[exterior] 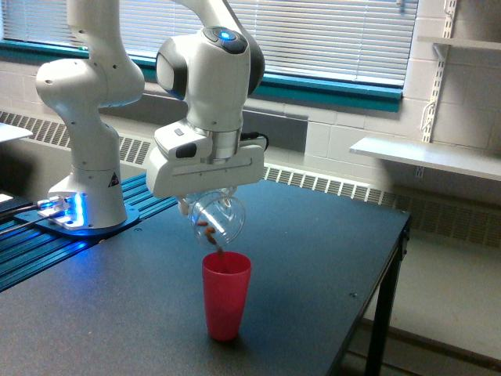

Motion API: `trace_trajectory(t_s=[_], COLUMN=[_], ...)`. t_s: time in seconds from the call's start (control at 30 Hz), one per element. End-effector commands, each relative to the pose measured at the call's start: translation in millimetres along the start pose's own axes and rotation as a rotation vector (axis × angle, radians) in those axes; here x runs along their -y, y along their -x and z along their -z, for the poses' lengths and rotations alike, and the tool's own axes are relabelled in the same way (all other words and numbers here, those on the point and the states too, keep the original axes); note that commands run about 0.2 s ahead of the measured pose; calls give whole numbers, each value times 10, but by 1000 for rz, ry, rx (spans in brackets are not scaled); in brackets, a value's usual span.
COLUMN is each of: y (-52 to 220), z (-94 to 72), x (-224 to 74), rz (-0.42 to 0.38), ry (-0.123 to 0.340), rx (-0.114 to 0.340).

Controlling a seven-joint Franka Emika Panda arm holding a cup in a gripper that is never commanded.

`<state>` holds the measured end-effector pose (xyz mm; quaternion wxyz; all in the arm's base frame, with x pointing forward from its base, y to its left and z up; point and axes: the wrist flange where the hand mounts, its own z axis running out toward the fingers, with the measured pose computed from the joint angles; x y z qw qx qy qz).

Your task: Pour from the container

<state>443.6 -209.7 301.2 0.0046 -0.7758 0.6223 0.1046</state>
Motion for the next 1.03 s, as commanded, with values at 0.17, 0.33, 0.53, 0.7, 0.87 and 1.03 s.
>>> trace_trajectory(t_s=[0.17, 0.33, 0.53, 0.7, 0.87, 1.03], y=[14, 28, 21, 34, 57, 102], z=[85, 95, 152, 250, 343, 377], x=[-11, -19, 15, 31, 42, 20], rz=[0, 8, 14, 23, 36, 59], ry=[15, 19, -25, -69, -102, -129], rx=[-3, -5, -38, -65, -107, -146])
